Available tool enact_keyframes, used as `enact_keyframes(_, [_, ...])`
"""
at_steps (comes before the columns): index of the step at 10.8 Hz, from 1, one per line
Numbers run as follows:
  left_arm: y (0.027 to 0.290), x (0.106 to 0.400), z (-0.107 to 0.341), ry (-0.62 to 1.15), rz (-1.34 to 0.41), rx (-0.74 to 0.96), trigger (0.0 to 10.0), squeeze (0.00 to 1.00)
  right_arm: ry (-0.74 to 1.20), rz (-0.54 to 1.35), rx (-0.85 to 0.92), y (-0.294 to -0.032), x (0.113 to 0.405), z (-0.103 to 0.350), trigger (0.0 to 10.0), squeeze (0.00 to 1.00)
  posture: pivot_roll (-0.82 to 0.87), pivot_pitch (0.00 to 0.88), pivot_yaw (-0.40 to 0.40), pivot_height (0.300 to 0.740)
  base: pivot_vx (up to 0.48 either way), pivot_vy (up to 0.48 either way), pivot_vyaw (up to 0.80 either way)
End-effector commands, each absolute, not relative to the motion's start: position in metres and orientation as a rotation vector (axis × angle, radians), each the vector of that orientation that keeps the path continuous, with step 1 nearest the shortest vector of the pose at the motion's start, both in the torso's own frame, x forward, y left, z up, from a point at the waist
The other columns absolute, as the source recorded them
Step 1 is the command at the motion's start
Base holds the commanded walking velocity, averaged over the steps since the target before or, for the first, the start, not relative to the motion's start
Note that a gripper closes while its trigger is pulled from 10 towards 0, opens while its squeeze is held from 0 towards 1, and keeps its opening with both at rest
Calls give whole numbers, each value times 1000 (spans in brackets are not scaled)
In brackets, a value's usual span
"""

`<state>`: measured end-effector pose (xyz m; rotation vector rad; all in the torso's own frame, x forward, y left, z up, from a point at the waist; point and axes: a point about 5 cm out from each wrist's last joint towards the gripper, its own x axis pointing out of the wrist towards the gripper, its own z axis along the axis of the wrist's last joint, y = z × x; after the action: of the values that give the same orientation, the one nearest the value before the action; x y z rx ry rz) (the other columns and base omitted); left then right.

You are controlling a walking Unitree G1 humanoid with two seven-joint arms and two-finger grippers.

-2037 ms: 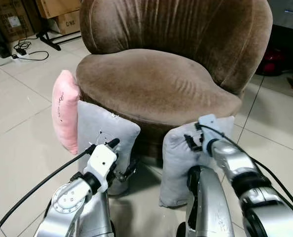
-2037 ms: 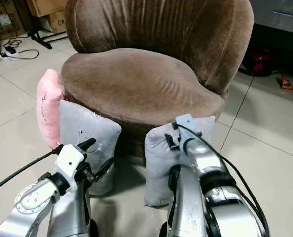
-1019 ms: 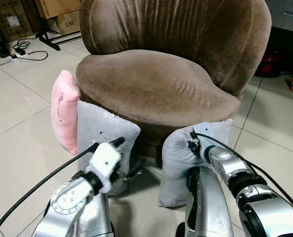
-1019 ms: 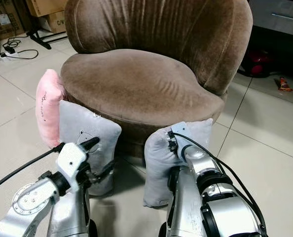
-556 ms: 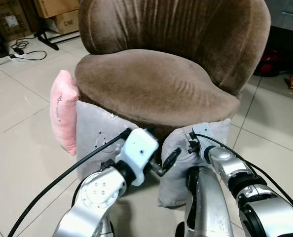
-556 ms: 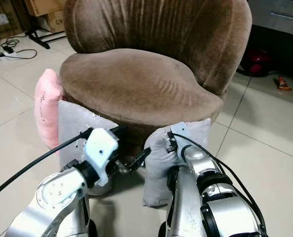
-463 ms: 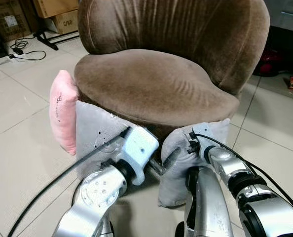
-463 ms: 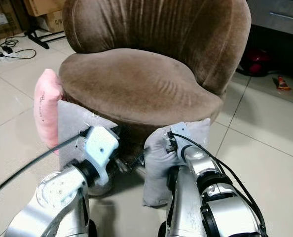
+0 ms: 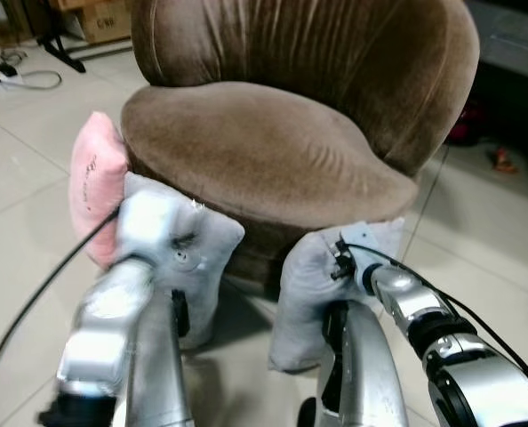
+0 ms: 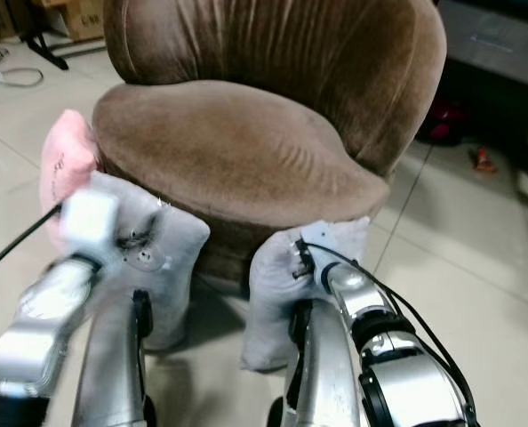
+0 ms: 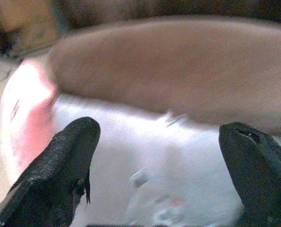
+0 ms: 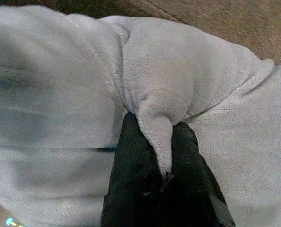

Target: Move the pillow to the sofa from floor

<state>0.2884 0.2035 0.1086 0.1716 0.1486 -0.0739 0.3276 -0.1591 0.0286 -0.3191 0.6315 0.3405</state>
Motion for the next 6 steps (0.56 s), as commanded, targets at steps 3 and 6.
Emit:
enact_keyframes(3, [214,316,95,195,-128,-56,10000,0,689,391,-332,-154,317,16,0,0,21,17,-162,391,0,0,0])
enact_keyframes(6, [158,275,77,191,-786,140,10000,0,653,370,-286,-153,317,18,0,0,24,0,-112,391,0,0,0])
